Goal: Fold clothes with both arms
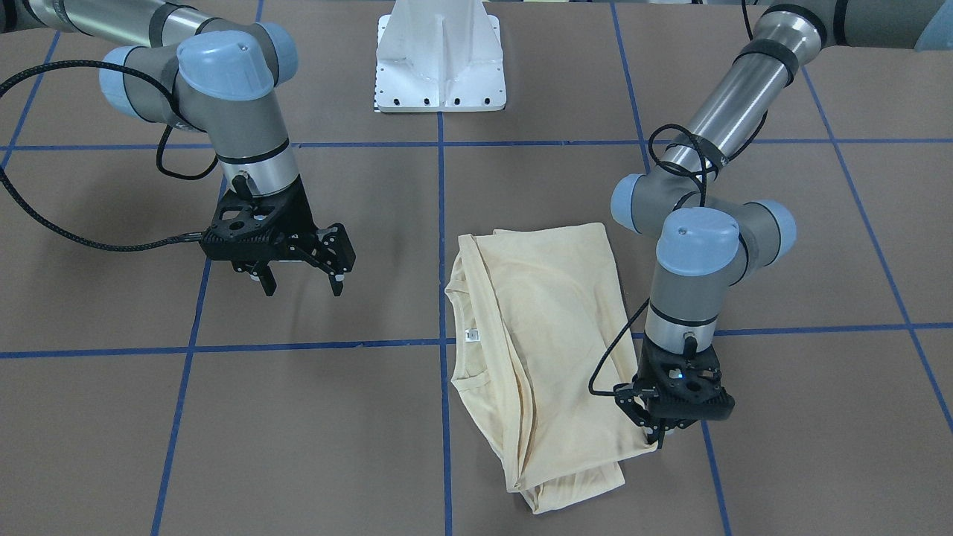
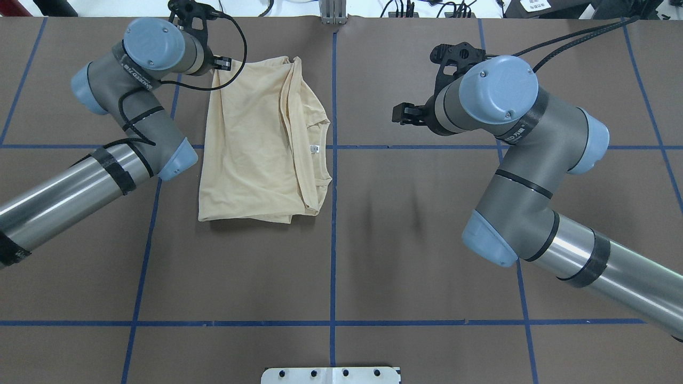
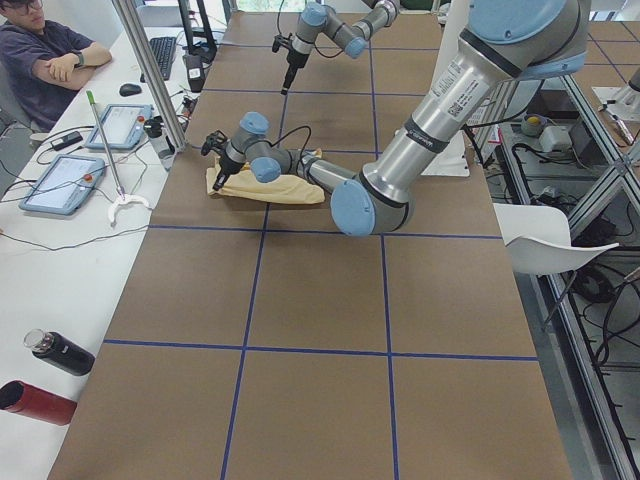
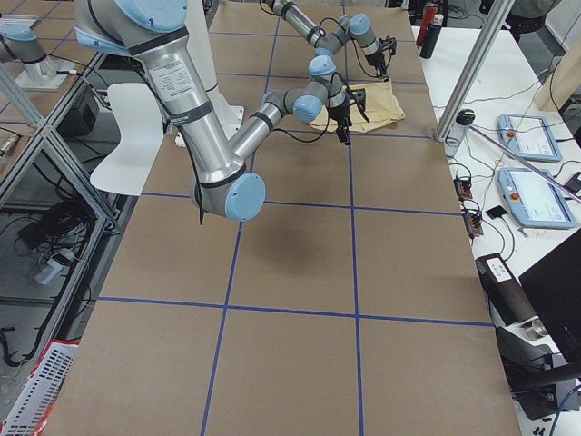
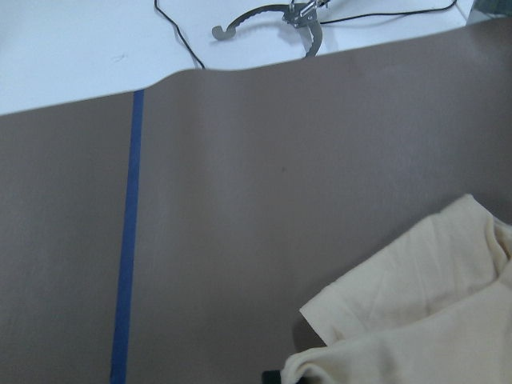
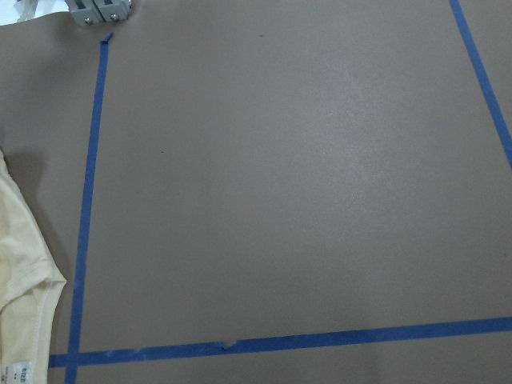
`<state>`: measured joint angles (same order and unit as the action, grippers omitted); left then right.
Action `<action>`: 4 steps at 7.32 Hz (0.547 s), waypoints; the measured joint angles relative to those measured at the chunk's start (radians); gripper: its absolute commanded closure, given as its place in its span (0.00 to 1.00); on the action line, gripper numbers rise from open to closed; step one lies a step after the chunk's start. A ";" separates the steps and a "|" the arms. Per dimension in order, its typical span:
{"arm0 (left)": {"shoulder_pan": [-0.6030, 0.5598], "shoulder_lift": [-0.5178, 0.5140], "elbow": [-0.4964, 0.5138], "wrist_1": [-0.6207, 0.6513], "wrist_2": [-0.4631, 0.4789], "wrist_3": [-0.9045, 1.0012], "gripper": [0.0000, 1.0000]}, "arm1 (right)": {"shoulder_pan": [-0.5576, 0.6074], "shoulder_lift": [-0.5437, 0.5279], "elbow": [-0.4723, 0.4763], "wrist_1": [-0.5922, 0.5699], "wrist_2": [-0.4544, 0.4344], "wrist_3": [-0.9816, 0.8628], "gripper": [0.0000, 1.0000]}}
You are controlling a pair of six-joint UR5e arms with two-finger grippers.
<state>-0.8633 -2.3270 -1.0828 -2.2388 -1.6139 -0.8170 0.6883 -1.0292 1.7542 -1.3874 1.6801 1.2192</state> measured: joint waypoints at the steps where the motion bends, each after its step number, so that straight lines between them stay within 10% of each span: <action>1: -0.019 0.002 0.017 -0.037 -0.002 0.045 0.00 | -0.008 0.007 -0.002 0.000 -0.002 0.012 0.00; 4: -0.072 0.115 -0.058 -0.115 -0.089 0.188 0.00 | -0.049 0.116 -0.089 -0.004 -0.026 0.156 0.07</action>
<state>-0.9357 -2.2121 -1.1410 -2.3540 -1.7033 -0.6288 0.6397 -0.9130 1.6647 -1.3919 1.6544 1.3755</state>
